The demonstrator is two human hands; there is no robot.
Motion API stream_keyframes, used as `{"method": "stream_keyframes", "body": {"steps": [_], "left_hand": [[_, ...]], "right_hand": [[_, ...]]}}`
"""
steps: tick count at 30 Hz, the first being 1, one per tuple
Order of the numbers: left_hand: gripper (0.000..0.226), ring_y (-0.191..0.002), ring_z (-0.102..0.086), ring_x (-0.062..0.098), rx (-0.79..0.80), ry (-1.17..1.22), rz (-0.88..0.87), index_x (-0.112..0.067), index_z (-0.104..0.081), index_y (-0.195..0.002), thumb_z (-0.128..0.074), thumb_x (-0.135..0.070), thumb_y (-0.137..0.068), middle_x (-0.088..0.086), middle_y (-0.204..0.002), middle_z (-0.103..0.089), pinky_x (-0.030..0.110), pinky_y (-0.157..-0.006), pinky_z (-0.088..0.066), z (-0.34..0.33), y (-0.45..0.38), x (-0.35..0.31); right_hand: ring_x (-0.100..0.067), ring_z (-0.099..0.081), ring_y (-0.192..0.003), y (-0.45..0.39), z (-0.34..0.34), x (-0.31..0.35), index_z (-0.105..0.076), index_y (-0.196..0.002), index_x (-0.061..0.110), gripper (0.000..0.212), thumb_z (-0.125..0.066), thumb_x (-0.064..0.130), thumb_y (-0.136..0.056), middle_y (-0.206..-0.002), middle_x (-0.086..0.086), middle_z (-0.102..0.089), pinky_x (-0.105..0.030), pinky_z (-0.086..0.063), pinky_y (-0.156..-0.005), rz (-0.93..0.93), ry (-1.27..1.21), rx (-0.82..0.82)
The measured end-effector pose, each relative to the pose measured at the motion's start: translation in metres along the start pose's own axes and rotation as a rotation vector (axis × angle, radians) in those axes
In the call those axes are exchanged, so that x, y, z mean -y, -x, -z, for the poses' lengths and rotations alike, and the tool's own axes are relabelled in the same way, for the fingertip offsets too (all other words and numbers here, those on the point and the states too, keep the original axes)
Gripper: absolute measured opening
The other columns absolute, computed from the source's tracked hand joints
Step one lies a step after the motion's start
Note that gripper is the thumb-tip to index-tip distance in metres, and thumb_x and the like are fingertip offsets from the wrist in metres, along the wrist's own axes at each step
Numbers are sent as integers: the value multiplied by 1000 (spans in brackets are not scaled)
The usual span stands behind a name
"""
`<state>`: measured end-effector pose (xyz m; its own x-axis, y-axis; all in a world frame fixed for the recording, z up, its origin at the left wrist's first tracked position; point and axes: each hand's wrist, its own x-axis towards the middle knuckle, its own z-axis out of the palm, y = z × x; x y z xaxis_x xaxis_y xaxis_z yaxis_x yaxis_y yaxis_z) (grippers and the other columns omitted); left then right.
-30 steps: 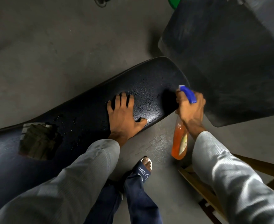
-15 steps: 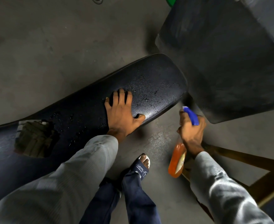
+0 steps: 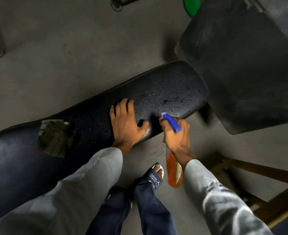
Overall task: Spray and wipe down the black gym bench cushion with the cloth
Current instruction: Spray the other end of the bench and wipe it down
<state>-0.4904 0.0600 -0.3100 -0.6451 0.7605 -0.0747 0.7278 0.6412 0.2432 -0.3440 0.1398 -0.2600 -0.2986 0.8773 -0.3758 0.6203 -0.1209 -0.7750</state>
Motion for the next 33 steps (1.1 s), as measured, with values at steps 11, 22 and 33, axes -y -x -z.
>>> {"method": "stream_keyframes", "body": {"steps": [11, 22, 33], "left_hand": [[72, -120, -54, 36, -32, -6, 81, -13, -62, -126, -64, -57, -69, 13, -128, -58, 50, -102, -41, 13, 22, 69], [75, -115, -53, 32, 46, -43, 63, -17, -64, -119, -42, -67, -69, 8, -123, -56, 49, -99, -43, 24, 18, 69], [33, -90, -65, 31, -102, 359, 14, -18, -66, -95, -45, -43, -96, 3, -92, -70, 45, -85, -44, 32, 81, 81]], "right_hand": [[-43, -72, -73, -9, -44, 42, -63, -72, 13, 52, -67, 66, -73, -81, -15, -70, -56, -64, -72, -41, 70, 77], [-40, -67, -95, -4, -27, 31, -61, -88, 9, 47, -71, 56, -88, -93, -10, -61, -49, -59, -88, -112, 32, -170], [-29, -59, -72, 57, -78, 72, -71, -74, 4, 40, -65, 42, -87, -70, -9, -68, -46, -49, -78, 195, 1, 43]]}}
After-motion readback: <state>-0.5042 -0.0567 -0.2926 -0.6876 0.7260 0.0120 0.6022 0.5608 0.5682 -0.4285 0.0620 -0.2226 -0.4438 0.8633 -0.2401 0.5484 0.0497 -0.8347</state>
